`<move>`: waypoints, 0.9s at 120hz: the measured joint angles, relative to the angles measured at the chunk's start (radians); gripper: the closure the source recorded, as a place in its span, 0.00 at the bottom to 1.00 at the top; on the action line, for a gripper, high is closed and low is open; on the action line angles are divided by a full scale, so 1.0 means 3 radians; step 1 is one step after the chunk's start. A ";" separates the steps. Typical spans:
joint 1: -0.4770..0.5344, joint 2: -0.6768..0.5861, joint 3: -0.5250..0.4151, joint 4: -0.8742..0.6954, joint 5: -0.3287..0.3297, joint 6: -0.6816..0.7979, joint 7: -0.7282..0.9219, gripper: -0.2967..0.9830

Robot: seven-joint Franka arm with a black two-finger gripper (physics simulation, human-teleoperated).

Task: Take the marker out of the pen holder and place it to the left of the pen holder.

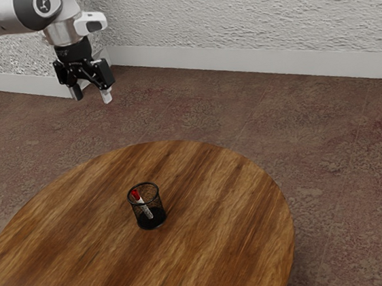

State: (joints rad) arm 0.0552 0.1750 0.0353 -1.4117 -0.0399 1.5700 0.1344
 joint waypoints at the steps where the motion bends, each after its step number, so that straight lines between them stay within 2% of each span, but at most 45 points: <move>1: 0.0000 0.0000 0.0000 0.0000 0.0000 0.0000 0.0002 0.23; 37: 0.0012 0.0030 -0.0008 -0.0054 -0.0010 0.0006 0.0084 0.23; 51: 0.0020 -0.0065 -0.0200 -0.0644 0.0017 0.0363 0.0271 0.23; 67: -0.0023 -0.0213 -0.0331 -0.1427 0.0064 0.1146 0.0708 0.23; 77: -0.0002 -0.0221 -0.0338 -0.1577 0.0072 0.1457 0.1036 0.23; 88: 0.0021 -0.0188 -0.0343 -0.1619 0.0053 0.1560 0.1362 0.23; 108: -0.0016 -0.0378 -0.0520 -0.2079 0.0067 0.1749 0.1896 0.23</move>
State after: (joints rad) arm 0.0504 0.0616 -0.1207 -2.0354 -0.0196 2.0949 0.7032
